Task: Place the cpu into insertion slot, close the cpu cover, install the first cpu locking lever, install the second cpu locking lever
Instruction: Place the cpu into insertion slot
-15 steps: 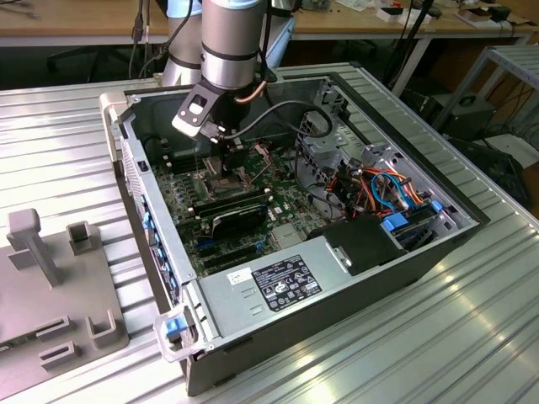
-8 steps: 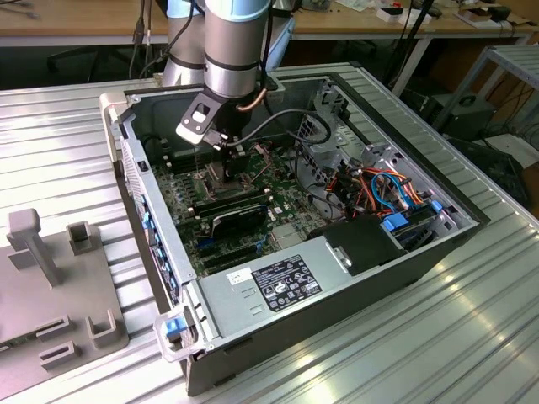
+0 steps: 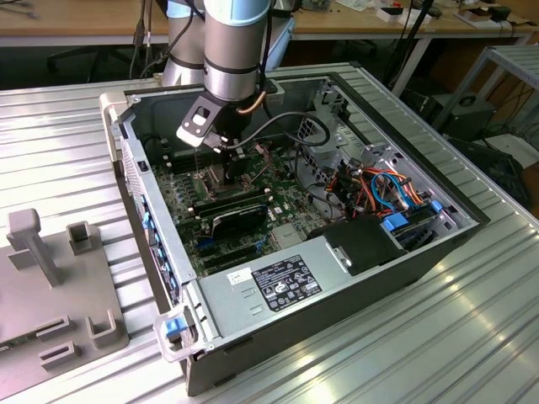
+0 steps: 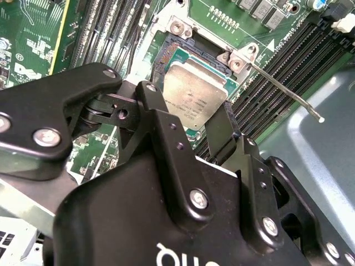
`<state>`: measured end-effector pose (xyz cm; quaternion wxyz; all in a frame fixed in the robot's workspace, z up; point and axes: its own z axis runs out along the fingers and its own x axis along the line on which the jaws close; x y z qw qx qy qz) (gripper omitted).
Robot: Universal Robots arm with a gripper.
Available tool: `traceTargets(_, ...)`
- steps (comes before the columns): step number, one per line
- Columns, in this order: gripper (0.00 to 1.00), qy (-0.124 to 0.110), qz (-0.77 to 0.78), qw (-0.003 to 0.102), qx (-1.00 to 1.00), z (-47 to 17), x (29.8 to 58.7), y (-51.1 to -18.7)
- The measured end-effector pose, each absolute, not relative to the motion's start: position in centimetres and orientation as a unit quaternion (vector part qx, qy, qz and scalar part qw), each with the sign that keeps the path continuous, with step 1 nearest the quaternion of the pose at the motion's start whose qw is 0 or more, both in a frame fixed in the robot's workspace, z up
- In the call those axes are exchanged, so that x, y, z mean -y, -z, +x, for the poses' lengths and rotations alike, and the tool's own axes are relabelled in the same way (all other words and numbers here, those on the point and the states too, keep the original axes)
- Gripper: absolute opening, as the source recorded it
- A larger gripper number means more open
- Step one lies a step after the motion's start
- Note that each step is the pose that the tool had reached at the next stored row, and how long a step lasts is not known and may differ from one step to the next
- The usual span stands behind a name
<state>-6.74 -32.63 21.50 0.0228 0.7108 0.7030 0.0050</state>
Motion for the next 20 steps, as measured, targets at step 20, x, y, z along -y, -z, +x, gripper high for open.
traceTargets(20,0.55,-0.006,0.702,0.023,-0.712,-6.72,32.66,-20.83)
